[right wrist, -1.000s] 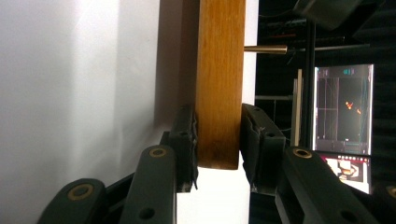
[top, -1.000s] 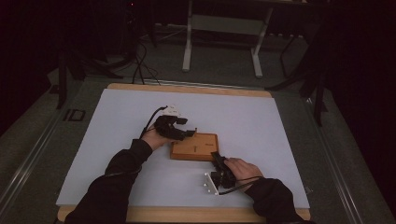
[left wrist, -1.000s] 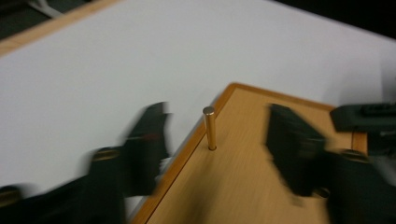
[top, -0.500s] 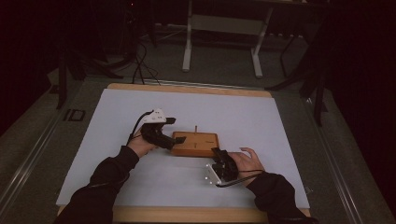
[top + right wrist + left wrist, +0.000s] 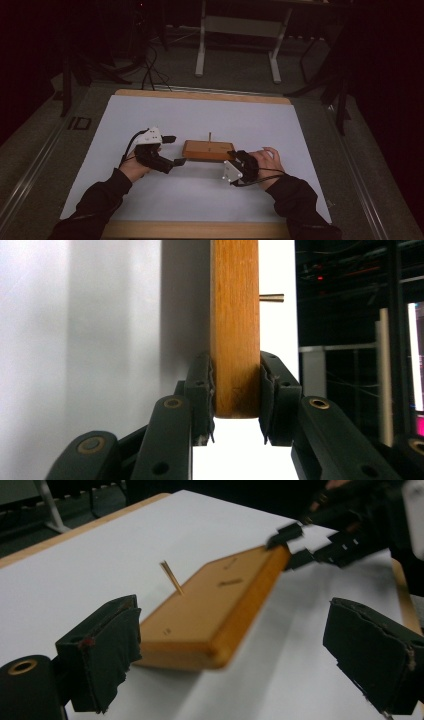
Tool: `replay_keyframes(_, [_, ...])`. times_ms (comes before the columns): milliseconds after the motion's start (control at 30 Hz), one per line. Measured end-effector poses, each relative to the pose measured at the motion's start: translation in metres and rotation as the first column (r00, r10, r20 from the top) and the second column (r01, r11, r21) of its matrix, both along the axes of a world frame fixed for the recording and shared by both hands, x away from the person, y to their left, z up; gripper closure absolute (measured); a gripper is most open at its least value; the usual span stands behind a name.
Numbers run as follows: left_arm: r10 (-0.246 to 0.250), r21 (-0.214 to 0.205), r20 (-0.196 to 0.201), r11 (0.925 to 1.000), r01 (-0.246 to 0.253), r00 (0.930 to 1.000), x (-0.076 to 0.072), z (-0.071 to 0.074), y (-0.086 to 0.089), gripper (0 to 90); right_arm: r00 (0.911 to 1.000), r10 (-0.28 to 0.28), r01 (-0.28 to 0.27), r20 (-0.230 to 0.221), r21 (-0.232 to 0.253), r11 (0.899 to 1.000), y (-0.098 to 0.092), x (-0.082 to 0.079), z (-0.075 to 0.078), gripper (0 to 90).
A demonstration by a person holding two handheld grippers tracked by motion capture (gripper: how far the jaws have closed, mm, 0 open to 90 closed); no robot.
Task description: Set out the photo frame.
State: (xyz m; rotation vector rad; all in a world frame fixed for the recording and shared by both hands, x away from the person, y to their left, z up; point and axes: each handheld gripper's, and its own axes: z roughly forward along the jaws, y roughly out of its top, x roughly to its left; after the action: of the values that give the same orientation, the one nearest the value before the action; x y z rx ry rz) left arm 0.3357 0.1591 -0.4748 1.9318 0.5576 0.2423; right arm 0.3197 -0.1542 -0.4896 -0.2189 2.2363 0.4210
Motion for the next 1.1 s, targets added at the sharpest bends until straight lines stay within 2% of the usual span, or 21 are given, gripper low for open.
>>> replay_keyframes(167, [-0.005,-0.019,-0.028,0.9998,0.005,0.9996,-0.013,-0.009,0.005,8.5,0.9975,0.009,-0.008,-0.070,0.006,1.000,-0.001,0.012,0.012,70.0])
replay_keyframes(333, [0.001,-0.019,-0.044,0.9998,-0.001,0.9990,-0.021,-0.016,0.010,8.5,0.9876,0.011,-0.008,-0.157,0.019,1.000,-0.002,0.027,0.025,69.8])
replay_keyframes(567, [0.004,-0.056,-0.044,0.9984,-0.006,0.9990,-0.031,-0.021,0.015,8.5,0.9626,0.008,0.003,-0.271,0.039,0.999,-0.002,0.049,0.040,69.7])
replay_keyframes(633, [0.005,-0.055,-0.046,0.9984,-0.007,0.9989,-0.033,-0.022,0.016,8.5,0.9576,0.011,-0.001,-0.288,0.035,0.999,-0.002,0.054,0.043,69.6])
replay_keyframes(667, [0.003,-0.057,-0.047,0.9984,-0.006,0.9989,-0.034,-0.024,0.015,8.5,0.9516,0.010,0.001,-0.307,0.035,0.999,-0.002,0.057,0.045,69.6])
replay_keyframes(733, [0.006,-0.050,-0.049,0.9987,-0.009,0.9988,-0.034,-0.026,0.016,8.5,0.9463,0.002,0.012,-0.323,0.041,0.999,-0.002,0.063,0.048,69.3])
replay_keyframes(867, [0.021,-0.069,-0.051,0.9973,-0.025,0.9985,-0.035,-0.031,0.016,8.5,0.9291,-0.003,0.026,-0.370,0.056,0.998,-0.002,0.075,0.054,68.9])
replay_keyframes(967, [0.037,-0.066,-0.054,0.9970,-0.040,0.9979,-0.034,-0.036,0.016,8.5,0.9200,-0.005,0.032,-0.392,0.060,0.998,-0.002,0.082,0.057,68.7])
replay_keyframes(1100, [0.046,-0.056,-0.051,0.9972,-0.049,0.9976,-0.035,-0.042,0.014,8.5,0.9156,-0.018,0.045,-0.402,0.059,0.997,-0.002,0.091,0.060,68.0])
